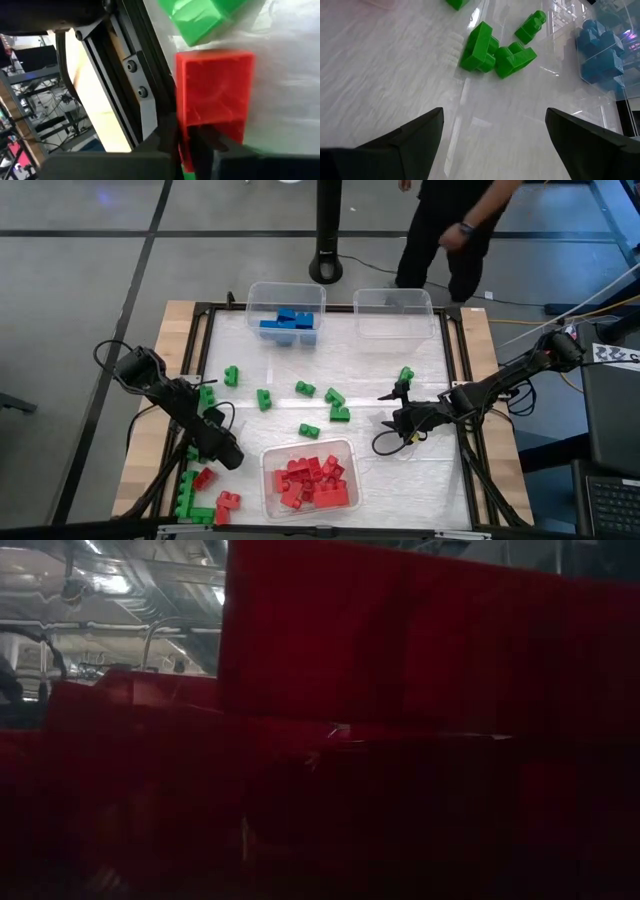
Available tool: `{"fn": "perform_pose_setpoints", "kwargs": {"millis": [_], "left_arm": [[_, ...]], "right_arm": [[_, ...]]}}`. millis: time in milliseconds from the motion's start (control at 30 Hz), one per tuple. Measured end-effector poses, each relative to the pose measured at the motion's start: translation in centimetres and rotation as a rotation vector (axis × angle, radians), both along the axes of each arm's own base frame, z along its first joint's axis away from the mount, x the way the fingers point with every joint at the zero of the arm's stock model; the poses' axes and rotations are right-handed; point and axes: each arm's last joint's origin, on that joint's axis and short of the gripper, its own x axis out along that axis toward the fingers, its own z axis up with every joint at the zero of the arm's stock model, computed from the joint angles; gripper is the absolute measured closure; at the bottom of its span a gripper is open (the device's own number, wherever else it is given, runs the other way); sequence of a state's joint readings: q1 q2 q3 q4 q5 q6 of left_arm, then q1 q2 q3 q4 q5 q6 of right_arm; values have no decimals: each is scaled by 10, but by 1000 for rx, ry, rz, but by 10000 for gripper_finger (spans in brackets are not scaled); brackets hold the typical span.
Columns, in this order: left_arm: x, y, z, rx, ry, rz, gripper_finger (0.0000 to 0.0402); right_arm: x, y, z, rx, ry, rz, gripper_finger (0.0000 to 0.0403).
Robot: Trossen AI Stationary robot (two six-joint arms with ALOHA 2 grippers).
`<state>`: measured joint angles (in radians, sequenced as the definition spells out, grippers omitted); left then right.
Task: Sort blocks
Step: Put the red game piece into the bottom transparent bin
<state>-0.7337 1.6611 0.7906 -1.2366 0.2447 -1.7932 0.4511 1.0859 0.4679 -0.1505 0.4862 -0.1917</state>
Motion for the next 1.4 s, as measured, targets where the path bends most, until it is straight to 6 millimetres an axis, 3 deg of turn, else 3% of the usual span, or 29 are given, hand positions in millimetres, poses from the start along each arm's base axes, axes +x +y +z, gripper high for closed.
{"fn": "perform_pose_setpoints", "kwargs": {"millis": [267,467,967,1400], "left_arm": [[2,-2,4,-21,0,-27,392],[12,-8,29,-20,-75,-73,393],[40,-10,147,63,-878,-376,397],[96,-38,184,59,-1387,-844,394]], "right_arm": [[0,0,0,0,0,0,52],[0,0,0,0,0,0,52],[1,1,2,12,-24,-1,52],[2,1,2,14,-27,-2,52]]}}
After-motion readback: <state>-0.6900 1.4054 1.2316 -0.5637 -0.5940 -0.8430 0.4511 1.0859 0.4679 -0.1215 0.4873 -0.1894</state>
